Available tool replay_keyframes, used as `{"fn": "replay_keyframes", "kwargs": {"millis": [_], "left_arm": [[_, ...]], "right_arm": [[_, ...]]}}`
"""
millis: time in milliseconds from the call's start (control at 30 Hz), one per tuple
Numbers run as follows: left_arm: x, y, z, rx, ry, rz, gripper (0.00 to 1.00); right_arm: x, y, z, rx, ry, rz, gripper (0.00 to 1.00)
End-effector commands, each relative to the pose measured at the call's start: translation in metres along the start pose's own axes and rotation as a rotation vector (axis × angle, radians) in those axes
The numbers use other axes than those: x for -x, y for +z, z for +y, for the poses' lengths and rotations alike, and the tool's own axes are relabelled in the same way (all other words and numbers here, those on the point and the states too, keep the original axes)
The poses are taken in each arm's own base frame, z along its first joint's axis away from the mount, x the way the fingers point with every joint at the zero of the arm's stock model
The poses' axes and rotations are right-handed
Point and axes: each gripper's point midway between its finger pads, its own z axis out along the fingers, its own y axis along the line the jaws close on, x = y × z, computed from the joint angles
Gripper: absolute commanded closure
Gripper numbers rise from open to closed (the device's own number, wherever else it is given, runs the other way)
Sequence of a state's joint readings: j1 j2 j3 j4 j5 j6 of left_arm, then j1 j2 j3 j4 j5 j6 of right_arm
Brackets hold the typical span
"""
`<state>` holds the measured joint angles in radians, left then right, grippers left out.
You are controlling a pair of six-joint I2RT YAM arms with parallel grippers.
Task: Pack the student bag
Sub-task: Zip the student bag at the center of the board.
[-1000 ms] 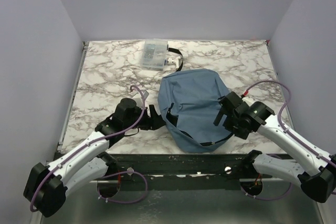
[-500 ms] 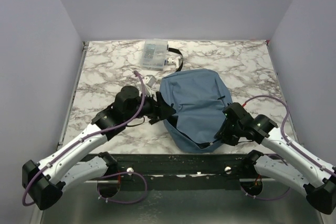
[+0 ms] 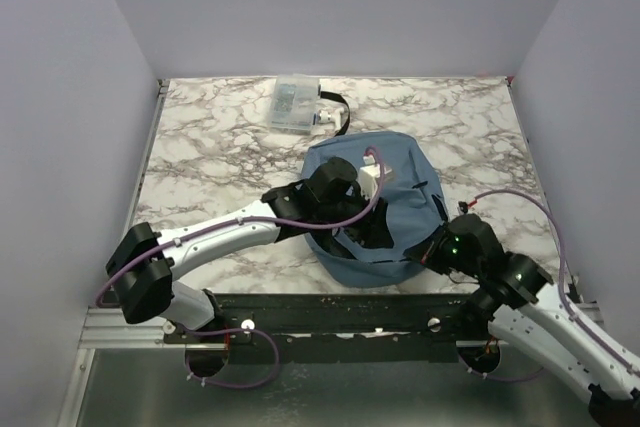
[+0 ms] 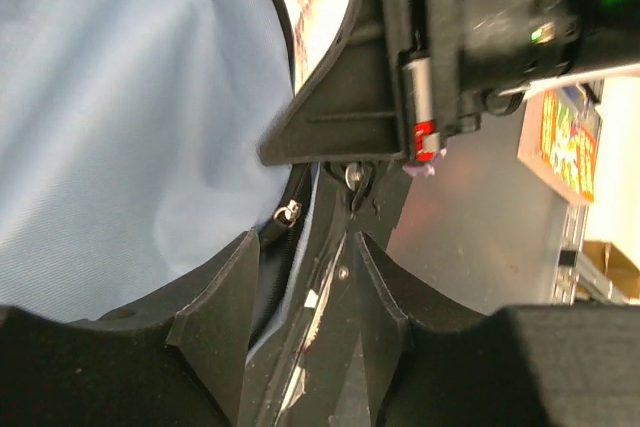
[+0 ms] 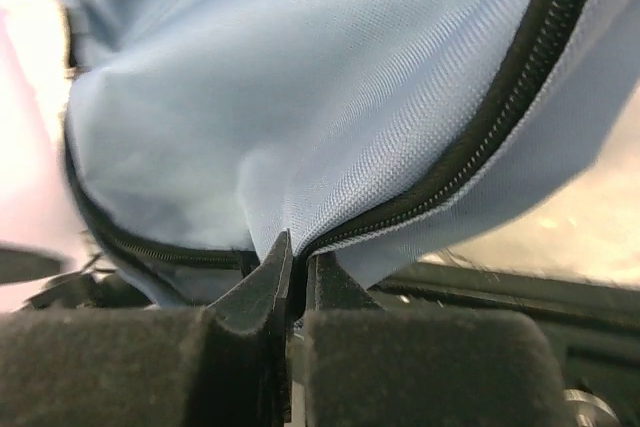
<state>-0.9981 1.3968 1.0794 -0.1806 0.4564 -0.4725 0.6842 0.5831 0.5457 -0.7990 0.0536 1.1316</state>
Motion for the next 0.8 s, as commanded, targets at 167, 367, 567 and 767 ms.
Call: {"fn": "replay_keyframes", "kwargs": {"millis": [167, 367, 567, 767], "left_arm": [[-0.020, 0.018, -0.016, -0.098, 0.070, 0.076, 0.66], [-0.055, 0.022, -0.022, -0.106, 0.040, 0.135, 0.72], [-0.048, 0.019, -0.020, -0.089, 0.031, 0.097, 0.58], [-0.002, 0.005, -0.016, -0.092, -0.028, 0.014, 0.55]], "right_arm": [[0.048, -0.019, 0.063, 0.469, -0.055, -0.337, 0.99], [0.049, -0.021, 0.072, 0.454, -0.064, -0.312, 0.99], [0.048, -0.020, 0.062, 0.313, -0.113, -0.256, 0.94], [0.018, -0.018, 0.030, 0.037, -0.158, -0.016, 0.11]]}}
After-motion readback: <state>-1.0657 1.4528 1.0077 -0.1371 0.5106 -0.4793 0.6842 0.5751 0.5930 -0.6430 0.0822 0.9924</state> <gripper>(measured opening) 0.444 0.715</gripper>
